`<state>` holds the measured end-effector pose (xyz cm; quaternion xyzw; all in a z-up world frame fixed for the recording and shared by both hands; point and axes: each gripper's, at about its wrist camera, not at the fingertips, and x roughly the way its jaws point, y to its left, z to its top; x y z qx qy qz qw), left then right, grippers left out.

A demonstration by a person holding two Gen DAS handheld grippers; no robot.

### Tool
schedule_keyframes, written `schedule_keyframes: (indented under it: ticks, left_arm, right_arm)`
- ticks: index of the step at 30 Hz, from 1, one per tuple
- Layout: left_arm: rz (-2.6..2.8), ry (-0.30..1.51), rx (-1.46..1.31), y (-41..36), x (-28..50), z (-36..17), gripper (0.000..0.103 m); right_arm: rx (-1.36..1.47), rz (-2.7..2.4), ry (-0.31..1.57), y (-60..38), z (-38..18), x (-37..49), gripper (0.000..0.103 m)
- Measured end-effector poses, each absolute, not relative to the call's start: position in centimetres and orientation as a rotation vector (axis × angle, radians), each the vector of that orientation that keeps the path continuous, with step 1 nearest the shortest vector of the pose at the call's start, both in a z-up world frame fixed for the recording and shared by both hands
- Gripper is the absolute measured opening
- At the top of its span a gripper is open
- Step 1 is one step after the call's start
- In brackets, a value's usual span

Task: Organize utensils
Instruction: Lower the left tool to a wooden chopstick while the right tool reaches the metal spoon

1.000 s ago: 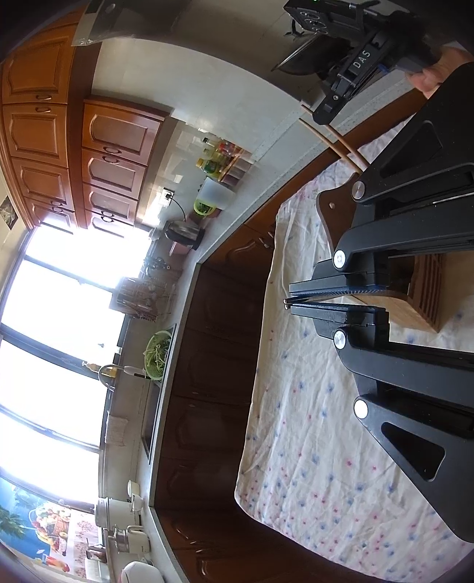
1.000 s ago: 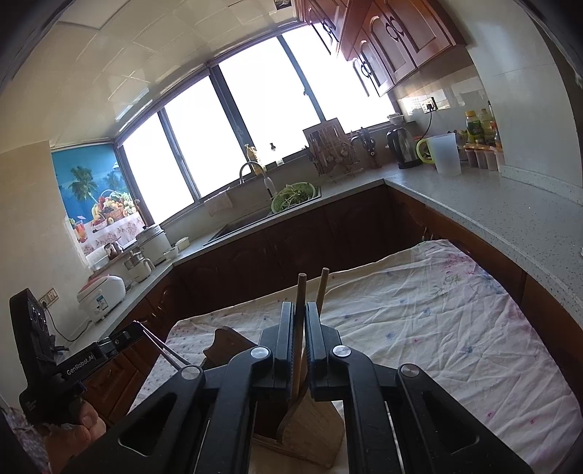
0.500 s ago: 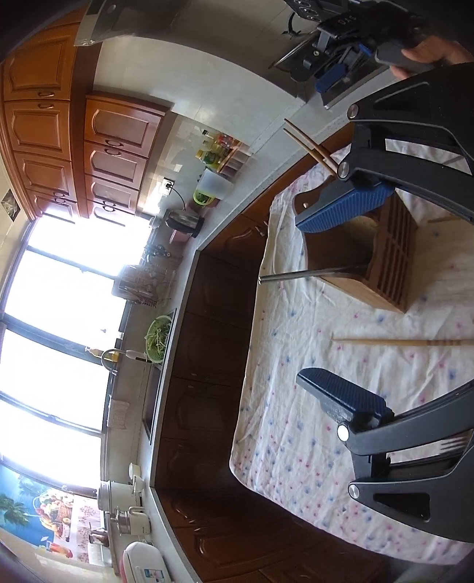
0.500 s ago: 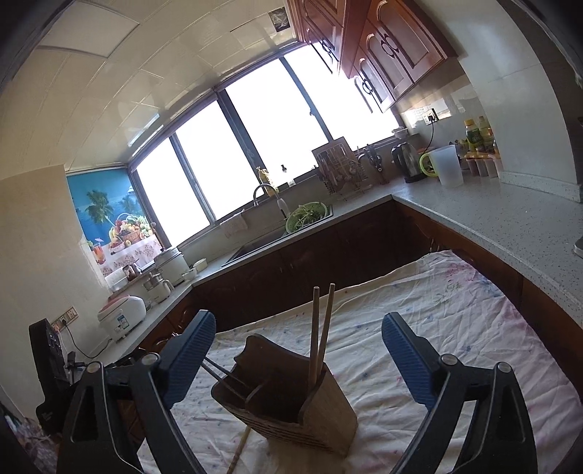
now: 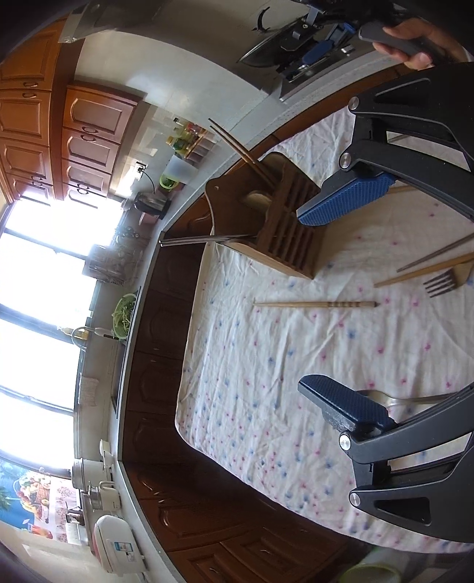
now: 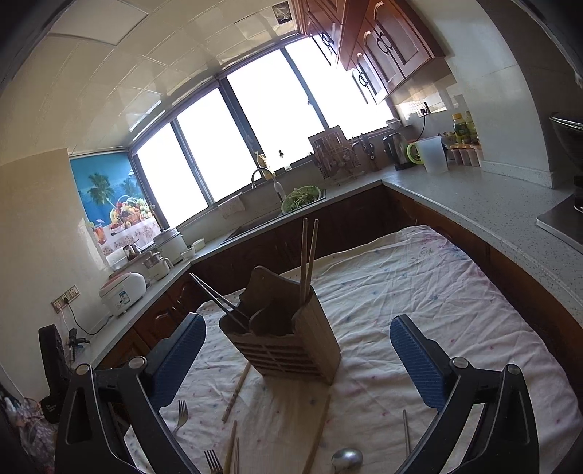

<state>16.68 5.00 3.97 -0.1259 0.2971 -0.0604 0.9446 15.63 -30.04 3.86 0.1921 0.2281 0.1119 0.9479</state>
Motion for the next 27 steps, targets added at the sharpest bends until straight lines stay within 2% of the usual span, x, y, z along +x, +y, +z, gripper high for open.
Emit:
schedule_keyframes:
  ticks: [15, 27]
  left_arm:
    - [-0.135, 0.767, -0.258, 5.0, 11.8, -2.6, 0.086]
    - [-0.187, 0.851, -0.230, 2.7, 11.5, -5.6, 0.086]
  right_arm:
    - [0.343, 0.184, 0.626, -30.1, -1.7, 9.2, 0.102]
    - [0.340, 0.230, 0.716, -28.2, -4.7, 8.9, 0.102]
